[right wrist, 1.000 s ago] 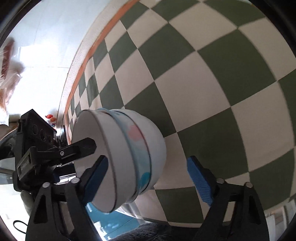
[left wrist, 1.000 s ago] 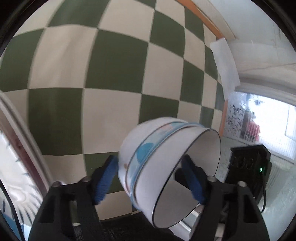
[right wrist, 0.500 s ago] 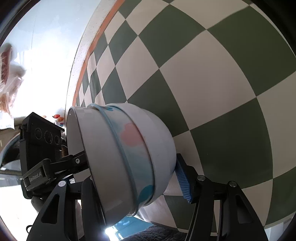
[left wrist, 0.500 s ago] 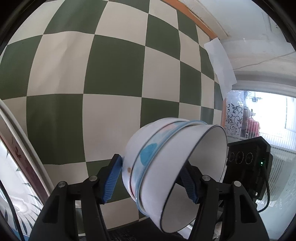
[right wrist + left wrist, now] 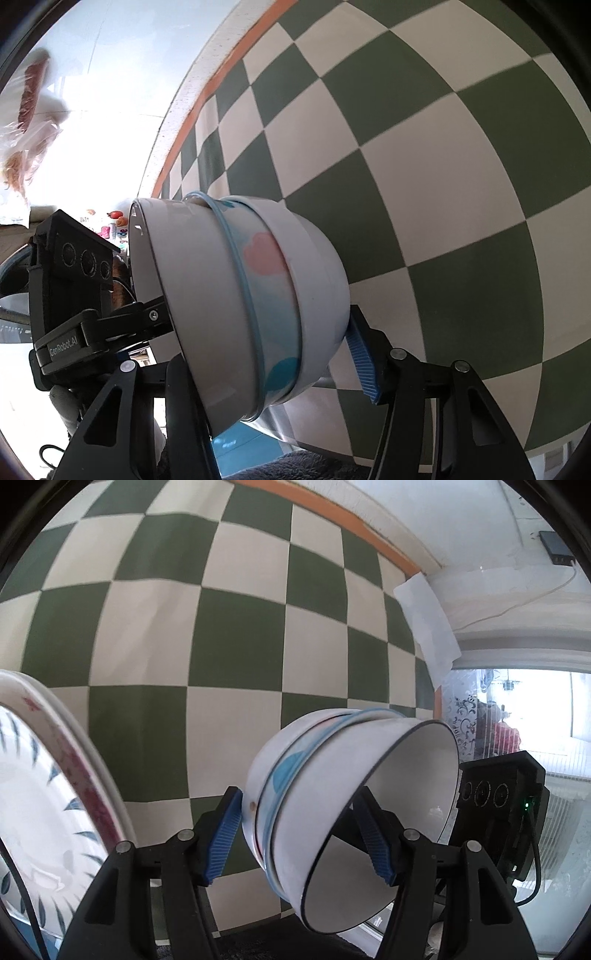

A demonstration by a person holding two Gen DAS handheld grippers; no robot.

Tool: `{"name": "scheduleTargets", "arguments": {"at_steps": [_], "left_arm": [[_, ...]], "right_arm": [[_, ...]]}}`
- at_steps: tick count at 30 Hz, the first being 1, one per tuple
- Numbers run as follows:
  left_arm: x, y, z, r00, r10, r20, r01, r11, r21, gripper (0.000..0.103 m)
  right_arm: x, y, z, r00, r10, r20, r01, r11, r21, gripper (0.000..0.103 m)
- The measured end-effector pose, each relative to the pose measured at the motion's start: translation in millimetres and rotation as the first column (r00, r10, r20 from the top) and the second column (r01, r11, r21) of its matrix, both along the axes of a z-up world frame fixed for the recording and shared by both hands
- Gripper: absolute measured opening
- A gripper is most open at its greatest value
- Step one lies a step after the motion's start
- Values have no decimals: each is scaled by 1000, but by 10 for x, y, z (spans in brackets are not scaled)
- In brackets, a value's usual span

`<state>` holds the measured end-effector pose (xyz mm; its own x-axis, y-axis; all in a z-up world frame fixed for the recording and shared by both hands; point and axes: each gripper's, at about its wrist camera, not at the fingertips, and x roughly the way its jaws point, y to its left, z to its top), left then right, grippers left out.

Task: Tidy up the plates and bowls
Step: 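Lift the bowl stack with both grippers and carry it over the plate stack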

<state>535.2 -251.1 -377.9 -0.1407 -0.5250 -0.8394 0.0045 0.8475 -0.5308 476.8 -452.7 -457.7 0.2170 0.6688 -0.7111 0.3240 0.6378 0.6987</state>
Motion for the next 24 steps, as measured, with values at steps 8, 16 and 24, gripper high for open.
{"name": "scheduleTargets", "arguments": {"at_steps": [8, 16, 24], "left_arm": [[-2, 353, 347, 997, 60, 50, -60, 998, 1, 60], [-83, 1023, 575, 979, 181, 90, -184, 983, 24, 60], [-243, 1747, 561, 945, 314, 95, -321, 944, 71, 60]], "right_arm": [[167, 242, 300, 997, 61, 45, -61, 998, 2, 57], [456, 857, 511, 979, 185, 84, -186, 982, 9, 56], [526, 1601, 494, 936, 340, 93, -345, 938, 38, 56]]}}
